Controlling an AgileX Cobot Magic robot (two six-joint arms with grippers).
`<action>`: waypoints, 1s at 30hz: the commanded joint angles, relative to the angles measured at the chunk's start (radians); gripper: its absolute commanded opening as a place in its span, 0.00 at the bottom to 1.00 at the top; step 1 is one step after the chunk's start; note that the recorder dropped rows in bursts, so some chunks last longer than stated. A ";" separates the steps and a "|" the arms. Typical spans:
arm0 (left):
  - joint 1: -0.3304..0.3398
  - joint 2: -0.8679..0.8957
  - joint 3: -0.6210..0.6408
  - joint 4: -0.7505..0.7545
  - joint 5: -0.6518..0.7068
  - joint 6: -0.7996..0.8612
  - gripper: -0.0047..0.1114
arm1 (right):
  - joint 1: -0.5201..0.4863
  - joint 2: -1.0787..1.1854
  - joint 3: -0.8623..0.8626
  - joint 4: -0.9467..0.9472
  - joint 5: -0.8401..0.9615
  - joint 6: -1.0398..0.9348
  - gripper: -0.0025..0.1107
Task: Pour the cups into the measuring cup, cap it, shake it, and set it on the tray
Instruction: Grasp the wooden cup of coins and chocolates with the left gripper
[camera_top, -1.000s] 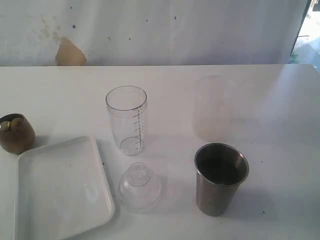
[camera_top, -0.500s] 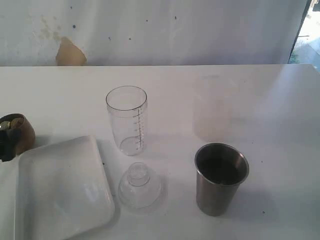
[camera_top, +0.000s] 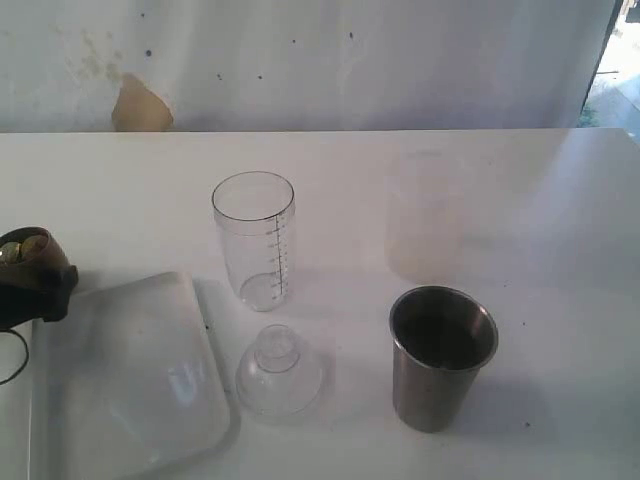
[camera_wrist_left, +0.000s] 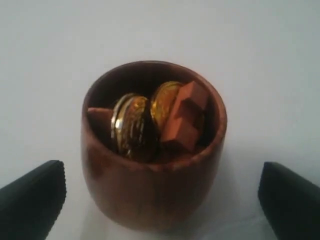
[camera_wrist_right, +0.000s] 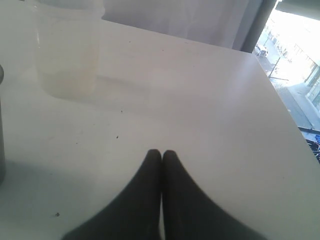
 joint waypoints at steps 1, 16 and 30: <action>-0.004 0.043 -0.044 -0.016 -0.038 0.071 0.92 | -0.005 -0.004 -0.002 0.002 -0.003 -0.004 0.02; -0.004 0.111 -0.170 -0.016 0.014 0.083 0.92 | -0.005 -0.004 -0.002 0.002 -0.003 -0.004 0.02; -0.004 0.111 -0.190 -0.016 0.072 0.085 0.92 | -0.005 -0.004 -0.002 0.002 -0.003 -0.004 0.02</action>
